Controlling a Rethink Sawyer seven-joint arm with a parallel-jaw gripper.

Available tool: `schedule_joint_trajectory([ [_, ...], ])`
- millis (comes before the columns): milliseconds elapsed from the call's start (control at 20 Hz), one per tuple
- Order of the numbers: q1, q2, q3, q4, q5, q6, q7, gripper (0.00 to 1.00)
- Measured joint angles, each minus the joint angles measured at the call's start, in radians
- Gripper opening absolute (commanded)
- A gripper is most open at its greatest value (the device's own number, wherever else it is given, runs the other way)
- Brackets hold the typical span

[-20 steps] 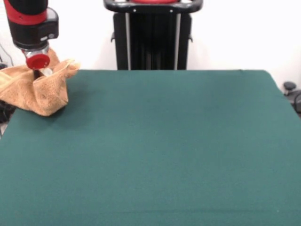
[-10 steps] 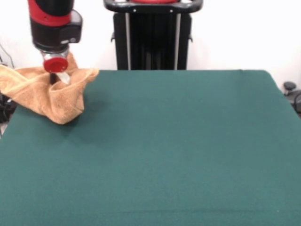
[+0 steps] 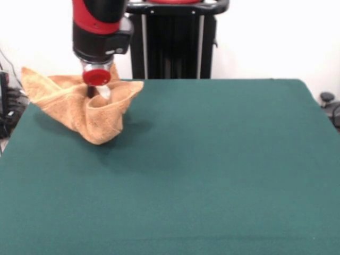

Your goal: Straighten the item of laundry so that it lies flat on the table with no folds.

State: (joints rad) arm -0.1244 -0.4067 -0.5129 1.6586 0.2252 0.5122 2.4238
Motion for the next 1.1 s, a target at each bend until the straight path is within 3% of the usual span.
schedule_joint_trajectory([
  [400,0.105,0.022,-0.058,-0.032,0.030,0.140,0.047,0.00],
  [1100,0.150,0.054,-0.132,-0.133,0.076,0.273,0.072,0.00],
])
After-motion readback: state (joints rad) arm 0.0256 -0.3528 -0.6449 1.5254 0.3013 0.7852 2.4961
